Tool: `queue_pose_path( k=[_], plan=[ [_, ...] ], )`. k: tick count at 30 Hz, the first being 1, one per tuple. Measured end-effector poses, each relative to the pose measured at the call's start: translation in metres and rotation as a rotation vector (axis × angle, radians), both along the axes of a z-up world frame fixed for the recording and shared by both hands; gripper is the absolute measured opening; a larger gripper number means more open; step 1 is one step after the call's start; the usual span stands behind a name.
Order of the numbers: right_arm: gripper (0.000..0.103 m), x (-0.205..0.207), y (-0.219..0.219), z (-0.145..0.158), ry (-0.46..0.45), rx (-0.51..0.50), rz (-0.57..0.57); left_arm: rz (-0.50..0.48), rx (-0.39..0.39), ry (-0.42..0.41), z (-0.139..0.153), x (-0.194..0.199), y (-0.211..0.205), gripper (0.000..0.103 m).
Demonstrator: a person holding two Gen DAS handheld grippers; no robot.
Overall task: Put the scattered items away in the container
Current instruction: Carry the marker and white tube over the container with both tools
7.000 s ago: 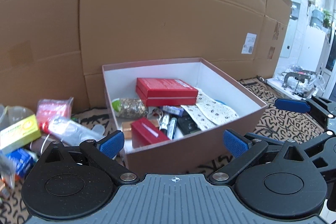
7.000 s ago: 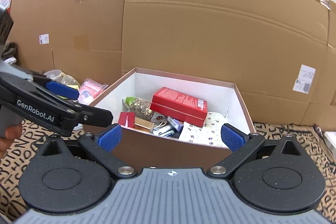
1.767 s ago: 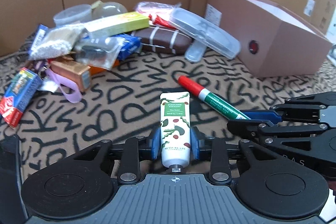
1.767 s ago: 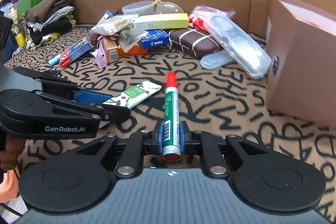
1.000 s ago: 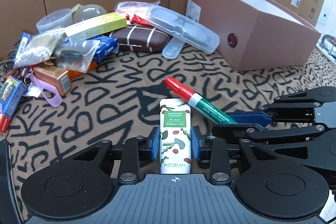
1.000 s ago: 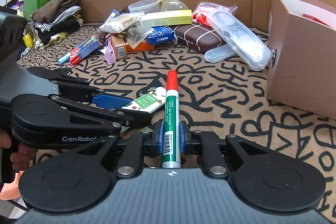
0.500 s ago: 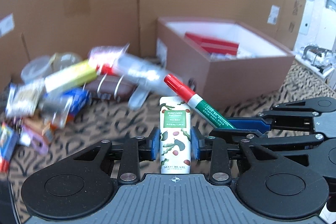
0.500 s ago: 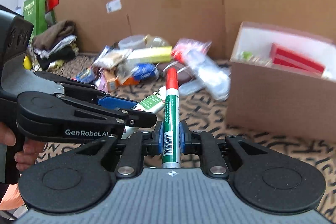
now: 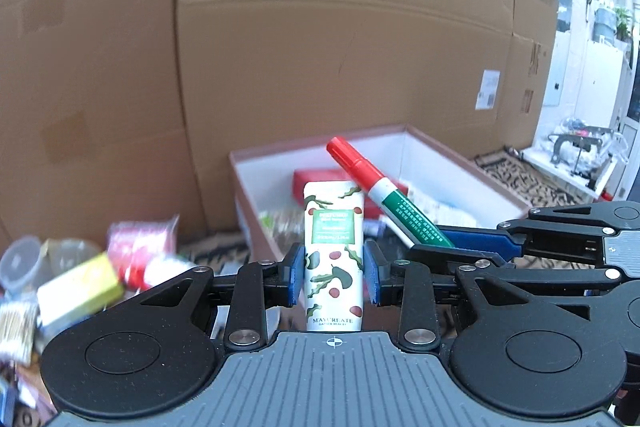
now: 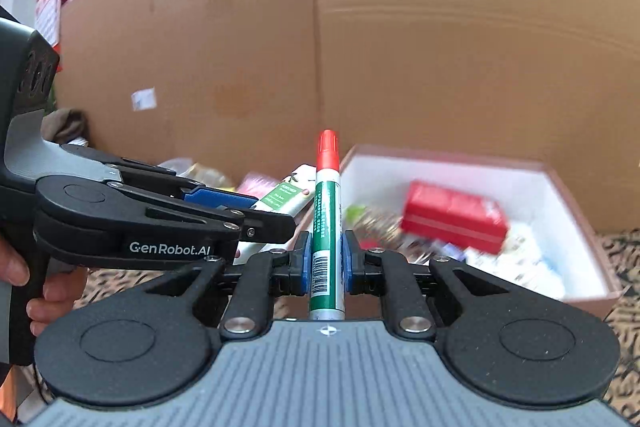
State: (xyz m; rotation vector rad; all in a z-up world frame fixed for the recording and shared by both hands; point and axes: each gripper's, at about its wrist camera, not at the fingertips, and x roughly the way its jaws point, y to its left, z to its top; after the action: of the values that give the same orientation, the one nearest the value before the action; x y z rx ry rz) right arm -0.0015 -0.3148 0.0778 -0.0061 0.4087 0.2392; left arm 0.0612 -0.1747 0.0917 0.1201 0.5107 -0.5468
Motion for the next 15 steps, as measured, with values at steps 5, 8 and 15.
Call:
queue_pose_path(
  k=[5, 8, 15],
  plan=[
    [0.018, 0.03, -0.025, 0.001, 0.007, 0.023, -0.034, -0.004, -0.005, 0.004, 0.003, 0.031, -0.026, 0.03],
    [0.018, 0.049, -0.036, -0.004, 0.029, 0.026, -0.053, -0.004, 0.001, 0.021, -0.004, 0.05, -0.038, 0.03],
    [0.018, 0.085, -0.057, -0.028, 0.1, 0.059, -0.086, 0.004, 0.008, 0.086, -0.031, 0.088, -0.059, 0.031]
  ],
)
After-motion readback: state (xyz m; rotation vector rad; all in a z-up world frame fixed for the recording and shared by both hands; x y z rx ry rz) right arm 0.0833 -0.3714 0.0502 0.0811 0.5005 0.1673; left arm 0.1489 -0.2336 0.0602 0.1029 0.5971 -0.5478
